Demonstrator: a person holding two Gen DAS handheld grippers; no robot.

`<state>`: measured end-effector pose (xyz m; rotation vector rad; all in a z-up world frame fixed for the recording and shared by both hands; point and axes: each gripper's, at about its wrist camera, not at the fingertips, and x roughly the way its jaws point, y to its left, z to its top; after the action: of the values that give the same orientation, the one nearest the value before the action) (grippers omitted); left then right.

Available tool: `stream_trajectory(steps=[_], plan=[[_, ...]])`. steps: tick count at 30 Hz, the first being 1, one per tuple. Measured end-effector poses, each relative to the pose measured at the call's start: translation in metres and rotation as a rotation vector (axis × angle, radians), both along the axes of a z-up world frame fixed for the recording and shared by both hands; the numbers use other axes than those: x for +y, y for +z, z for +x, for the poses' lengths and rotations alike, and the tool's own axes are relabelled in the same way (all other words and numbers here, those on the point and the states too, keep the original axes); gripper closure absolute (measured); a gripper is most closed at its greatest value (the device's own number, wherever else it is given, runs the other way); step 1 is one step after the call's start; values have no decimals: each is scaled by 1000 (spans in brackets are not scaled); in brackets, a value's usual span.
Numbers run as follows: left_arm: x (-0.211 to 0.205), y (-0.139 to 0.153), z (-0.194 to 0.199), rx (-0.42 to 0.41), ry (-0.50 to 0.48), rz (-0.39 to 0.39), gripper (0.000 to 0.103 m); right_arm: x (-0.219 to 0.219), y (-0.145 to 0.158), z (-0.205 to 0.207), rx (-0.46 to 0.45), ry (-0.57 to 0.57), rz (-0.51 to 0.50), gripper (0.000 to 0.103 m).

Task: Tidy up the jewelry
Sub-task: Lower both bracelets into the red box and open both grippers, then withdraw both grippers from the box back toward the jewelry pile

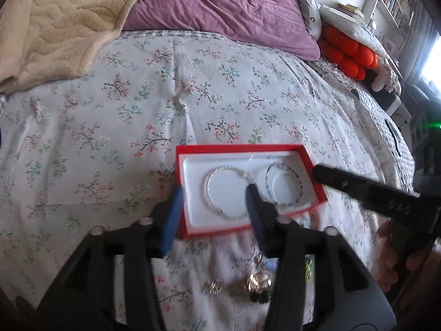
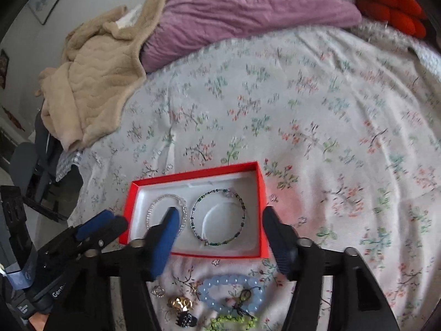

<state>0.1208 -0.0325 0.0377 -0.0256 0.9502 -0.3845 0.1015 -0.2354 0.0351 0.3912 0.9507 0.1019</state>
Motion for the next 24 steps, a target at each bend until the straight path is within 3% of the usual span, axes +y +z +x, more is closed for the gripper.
stream_trajectory(steps=[3,5,13,24], plan=[[7,1,-16,-5,23,30,22,-2,10,-15,-23,5,-52,32],[12,-3,-25,16,37,62,19,-3,12,-24,-37,0,-92,28],[24,-12,-58,68,81,104,16,1,6,-64,-39,9,-277,20],[37,-43,-83,137,86,129,14,24,-11,-86,42,89,-272,16]])
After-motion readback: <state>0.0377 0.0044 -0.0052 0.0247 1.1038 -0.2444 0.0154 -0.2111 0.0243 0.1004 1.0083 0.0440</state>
